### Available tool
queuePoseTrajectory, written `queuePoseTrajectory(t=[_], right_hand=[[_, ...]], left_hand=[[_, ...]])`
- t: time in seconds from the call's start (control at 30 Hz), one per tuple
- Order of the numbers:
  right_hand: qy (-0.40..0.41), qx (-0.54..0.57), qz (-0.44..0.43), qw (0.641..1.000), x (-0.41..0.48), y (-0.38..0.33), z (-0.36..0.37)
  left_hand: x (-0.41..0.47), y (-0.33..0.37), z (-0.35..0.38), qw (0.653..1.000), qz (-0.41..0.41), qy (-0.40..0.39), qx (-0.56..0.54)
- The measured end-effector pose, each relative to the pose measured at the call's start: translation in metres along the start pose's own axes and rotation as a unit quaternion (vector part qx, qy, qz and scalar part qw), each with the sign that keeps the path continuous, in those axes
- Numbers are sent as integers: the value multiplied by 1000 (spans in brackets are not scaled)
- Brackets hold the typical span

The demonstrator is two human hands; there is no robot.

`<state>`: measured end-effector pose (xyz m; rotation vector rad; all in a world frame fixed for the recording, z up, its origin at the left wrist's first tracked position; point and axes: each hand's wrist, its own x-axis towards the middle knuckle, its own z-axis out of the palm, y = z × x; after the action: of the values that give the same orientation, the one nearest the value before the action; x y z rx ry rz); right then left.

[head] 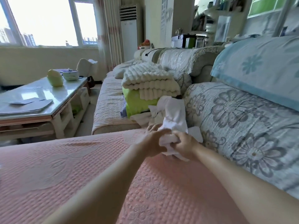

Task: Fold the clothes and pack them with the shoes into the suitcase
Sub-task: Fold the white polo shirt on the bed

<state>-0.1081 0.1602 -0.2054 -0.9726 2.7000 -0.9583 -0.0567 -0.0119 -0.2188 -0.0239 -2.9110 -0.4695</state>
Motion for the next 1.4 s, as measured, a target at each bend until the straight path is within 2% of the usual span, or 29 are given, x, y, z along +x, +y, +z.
queuePoseTrajectory(t=[0.1,0.17,0.27,0.4,0.47,0.53,0.63,0.7,0.77,0.8,0.9,1.0,1.07,1.13,1.17,1.27,1.4], right_hand=[[-4,61,-7,998,-44,-26,-8],[-34,14,5,999,-70,-41,-15],[-76,-141,26,987,-111,-60,-18],[-61,-138,36,988,-166,-86,-6],[-66,-124,42,989,-194,-101,5],[-100,-103,37,989,-223,-114,16],[-206,-69,18,976,-262,-129,34],[-266,-75,-3,961,-283,-141,46],[-278,-78,-14,957,-299,-150,58],[-266,-77,-21,961,-305,-153,65],[-200,-56,-33,978,-319,-148,81],[-137,-34,-43,989,-322,-140,87],[-84,-50,-53,994,-316,-141,89],[-41,-78,-73,993,-308,-146,92],[-26,-93,-83,992,-305,-147,95],[-15,-122,-88,988,-297,-148,102],[-53,-141,-78,986,-291,-150,95]], left_hand=[[-30,23,-20,998,-4,-51,-45],[-58,35,-35,997,-14,-76,-30],[-102,42,-56,995,-21,-82,-47],[-166,57,-86,997,-24,-72,-3],[-201,68,-97,995,-40,-92,28],[-238,76,-103,983,-78,-160,40],[-292,85,-110,943,-131,-302,48],[-327,86,-112,927,-152,-336,67],[-358,79,-109,930,-185,-314,56],[-373,74,-106,938,-199,-278,54],[-411,63,-95,966,-212,-119,90],[-436,59,-82,985,-154,2,71],[-446,60,-77,988,-99,55,105],[-452,62,-70,989,-64,53,124],[-454,63,-66,990,-64,24,120],[-448,62,-63,981,-121,-78,126],[-431,48,-67,981,-150,-34,120]])
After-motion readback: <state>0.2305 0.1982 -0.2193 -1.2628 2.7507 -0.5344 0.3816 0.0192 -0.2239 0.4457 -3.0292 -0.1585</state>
